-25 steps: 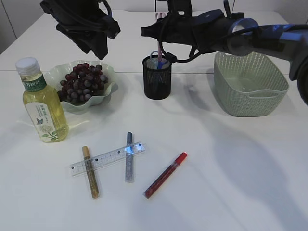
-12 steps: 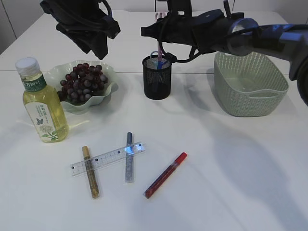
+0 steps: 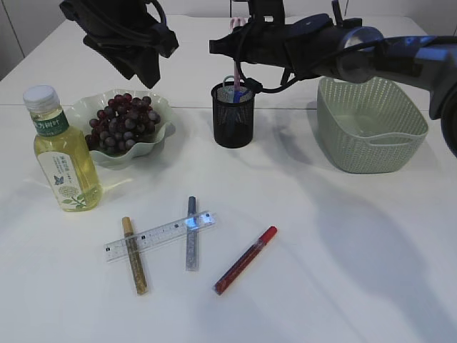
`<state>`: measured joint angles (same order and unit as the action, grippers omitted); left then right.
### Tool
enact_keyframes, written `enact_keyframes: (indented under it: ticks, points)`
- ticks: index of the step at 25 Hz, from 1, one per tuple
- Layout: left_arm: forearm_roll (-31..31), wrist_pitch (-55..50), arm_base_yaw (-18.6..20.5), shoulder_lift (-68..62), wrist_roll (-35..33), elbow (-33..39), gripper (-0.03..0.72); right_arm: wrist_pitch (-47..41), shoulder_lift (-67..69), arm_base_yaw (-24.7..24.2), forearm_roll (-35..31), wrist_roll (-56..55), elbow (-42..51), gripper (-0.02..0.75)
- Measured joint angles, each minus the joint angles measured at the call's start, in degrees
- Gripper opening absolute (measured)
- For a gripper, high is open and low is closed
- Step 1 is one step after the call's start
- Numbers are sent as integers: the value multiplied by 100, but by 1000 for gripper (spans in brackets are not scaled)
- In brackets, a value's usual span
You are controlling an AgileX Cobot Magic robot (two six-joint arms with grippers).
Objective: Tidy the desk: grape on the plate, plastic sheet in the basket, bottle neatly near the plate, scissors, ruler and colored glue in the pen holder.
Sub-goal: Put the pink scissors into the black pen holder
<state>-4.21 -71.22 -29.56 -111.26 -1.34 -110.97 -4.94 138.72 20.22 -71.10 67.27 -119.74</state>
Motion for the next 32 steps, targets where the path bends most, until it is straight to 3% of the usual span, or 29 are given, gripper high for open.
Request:
enact_keyframes:
  ticks: [32]
  points:
    - [0, 0, 0, 0, 0, 0, 258, 154, 127, 0, -106, 70, -9, 71]
